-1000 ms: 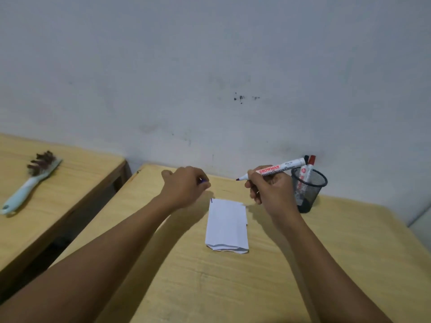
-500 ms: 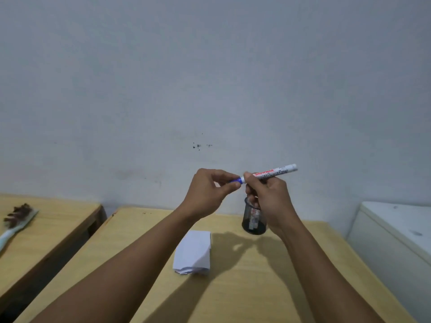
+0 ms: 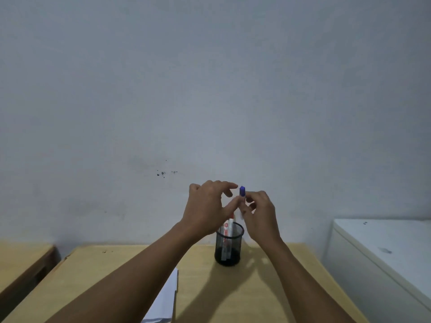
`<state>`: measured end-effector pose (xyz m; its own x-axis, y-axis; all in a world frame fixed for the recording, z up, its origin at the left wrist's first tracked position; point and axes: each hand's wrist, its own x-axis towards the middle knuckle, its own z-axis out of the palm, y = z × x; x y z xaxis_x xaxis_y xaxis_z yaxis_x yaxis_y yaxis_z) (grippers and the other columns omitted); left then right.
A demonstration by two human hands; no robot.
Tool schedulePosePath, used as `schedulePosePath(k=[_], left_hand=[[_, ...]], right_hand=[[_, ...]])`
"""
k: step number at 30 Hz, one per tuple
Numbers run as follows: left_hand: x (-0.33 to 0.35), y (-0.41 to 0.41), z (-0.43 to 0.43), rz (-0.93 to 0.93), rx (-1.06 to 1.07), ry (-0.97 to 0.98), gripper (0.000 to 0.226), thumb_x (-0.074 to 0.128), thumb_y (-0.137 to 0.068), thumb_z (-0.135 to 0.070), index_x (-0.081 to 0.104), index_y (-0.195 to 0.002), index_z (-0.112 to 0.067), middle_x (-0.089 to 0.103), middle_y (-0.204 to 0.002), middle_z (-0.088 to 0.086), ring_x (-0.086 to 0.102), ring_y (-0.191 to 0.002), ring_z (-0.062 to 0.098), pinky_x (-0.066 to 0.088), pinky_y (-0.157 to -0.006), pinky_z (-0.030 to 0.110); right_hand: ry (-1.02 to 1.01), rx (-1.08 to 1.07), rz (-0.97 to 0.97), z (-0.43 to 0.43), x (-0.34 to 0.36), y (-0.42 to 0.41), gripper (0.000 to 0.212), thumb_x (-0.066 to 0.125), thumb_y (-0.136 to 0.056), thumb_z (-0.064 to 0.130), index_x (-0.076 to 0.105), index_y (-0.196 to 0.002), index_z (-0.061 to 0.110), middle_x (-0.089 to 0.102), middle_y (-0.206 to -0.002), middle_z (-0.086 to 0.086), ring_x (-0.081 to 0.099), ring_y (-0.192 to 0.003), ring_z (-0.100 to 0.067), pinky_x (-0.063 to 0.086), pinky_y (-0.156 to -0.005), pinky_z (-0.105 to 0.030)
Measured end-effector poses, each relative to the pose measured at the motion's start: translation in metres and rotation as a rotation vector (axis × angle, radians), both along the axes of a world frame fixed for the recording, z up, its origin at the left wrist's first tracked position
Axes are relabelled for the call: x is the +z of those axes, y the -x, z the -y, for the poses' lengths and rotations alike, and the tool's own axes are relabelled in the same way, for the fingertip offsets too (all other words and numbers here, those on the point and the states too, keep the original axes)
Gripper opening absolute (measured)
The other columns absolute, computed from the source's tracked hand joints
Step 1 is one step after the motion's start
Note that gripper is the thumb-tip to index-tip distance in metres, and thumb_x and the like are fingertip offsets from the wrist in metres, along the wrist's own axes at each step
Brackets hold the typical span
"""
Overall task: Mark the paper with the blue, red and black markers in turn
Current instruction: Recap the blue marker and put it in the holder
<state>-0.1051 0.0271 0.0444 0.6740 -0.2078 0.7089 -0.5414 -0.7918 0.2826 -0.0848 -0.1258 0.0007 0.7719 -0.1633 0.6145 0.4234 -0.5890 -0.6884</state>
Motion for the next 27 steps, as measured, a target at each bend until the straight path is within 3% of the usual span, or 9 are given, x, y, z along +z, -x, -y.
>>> schedulePosePath(k=[3, 6, 9, 13, 17, 22, 27], left_hand=[[-0.011, -0.035, 0.009, -0.12, 0.079, -0.107, 0.033, 0.055, -0.094, -0.049, 0.065, -0.121, -0.032, 0.072, -0.099, -0.012, 0.065, -0.092, 0.008, 0.047, -0.091, 0.038], [-0.027, -0.069, 0.022, -0.255, 0.108, -0.223, 0.033, 0.056, -0.095, -0.042, 0.064, -0.125, -0.028, 0.074, -0.108, -0.004, 0.068, -0.095, 0.014, 0.053, -0.084, 0.032], [-0.042, -0.096, 0.033, -0.354, 0.11, -0.293, 0.034, 0.057, -0.096, -0.04, 0.063, -0.127, -0.027, 0.071, -0.117, -0.002, 0.069, -0.096, 0.018, 0.048, -0.074, 0.027], [-0.053, -0.122, 0.039, -0.417, 0.131, -0.311, 0.028, 0.056, -0.095, -0.033, 0.068, -0.119, -0.027, 0.072, -0.112, 0.0, 0.069, -0.088, 0.02, 0.048, -0.063, 0.027], [-0.061, -0.134, 0.044, -0.422, 0.142, -0.264, 0.023, 0.058, -0.094, -0.029, 0.073, -0.109, -0.02, 0.075, -0.1, 0.001, 0.069, -0.08, 0.018, 0.047, -0.061, 0.025], [-0.067, -0.138, 0.046, -0.514, 0.102, -0.113, 0.015, 0.066, -0.089, -0.019, 0.073, -0.102, -0.015, 0.073, -0.105, 0.003, 0.068, -0.089, 0.02, 0.057, -0.076, 0.032], [-0.06, -0.125, 0.046, -0.509, 0.047, -0.088, 0.016, 0.07, -0.089, -0.019, 0.073, -0.103, -0.013, 0.072, -0.105, 0.003, 0.068, -0.09, 0.018, 0.052, -0.074, 0.025]], right_hand=[[-0.074, 0.002, -0.118, 0.011, -0.014, -0.027, 0.021, 0.065, -0.096, 0.022, 0.066, -0.115, 0.014, 0.068, -0.097, -0.001, 0.062, -0.078, -0.014, 0.047, -0.065, -0.019], [-0.017, 0.007, -0.215, 0.015, -0.031, -0.045, 0.051, 0.063, -0.097, 0.026, 0.041, -0.143, 0.033, 0.068, -0.093, 0.006, 0.066, -0.08, -0.011, 0.056, -0.07, -0.032], [0.076, 0.013, -0.232, 0.017, -0.052, -0.06, 0.066, 0.062, -0.096, 0.034, 0.021, -0.145, 0.053, 0.066, -0.092, 0.01, 0.066, -0.084, -0.01, 0.058, -0.071, -0.034], [0.181, -0.028, -0.278, 0.02, -0.068, -0.074, 0.053, 0.06, -0.096, 0.039, 0.031, -0.138, 0.054, 0.064, -0.098, 0.007, 0.063, -0.09, -0.016, 0.056, -0.081, -0.036], [0.227, -0.003, -0.269, 0.024, -0.076, -0.078, 0.04, 0.056, -0.098, 0.027, 0.05, -0.136, 0.038, 0.058, -0.112, 0.013, 0.057, -0.111, -0.014, 0.05, -0.096, -0.037], [0.236, 0.009, -0.276, 0.029, -0.082, -0.079, 0.038, 0.046, -0.102, 0.024, 0.053, -0.138, 0.034, 0.058, -0.126, 0.007, 0.056, -0.116, -0.015, 0.049, -0.097, -0.039], [0.243, -0.003, -0.308, 0.023, -0.071, -0.07, 0.044, 0.041, -0.104, 0.027, 0.043, -0.147, 0.037, 0.049, -0.143, 0.004, 0.046, -0.132, -0.018, 0.043, -0.107, -0.046]])
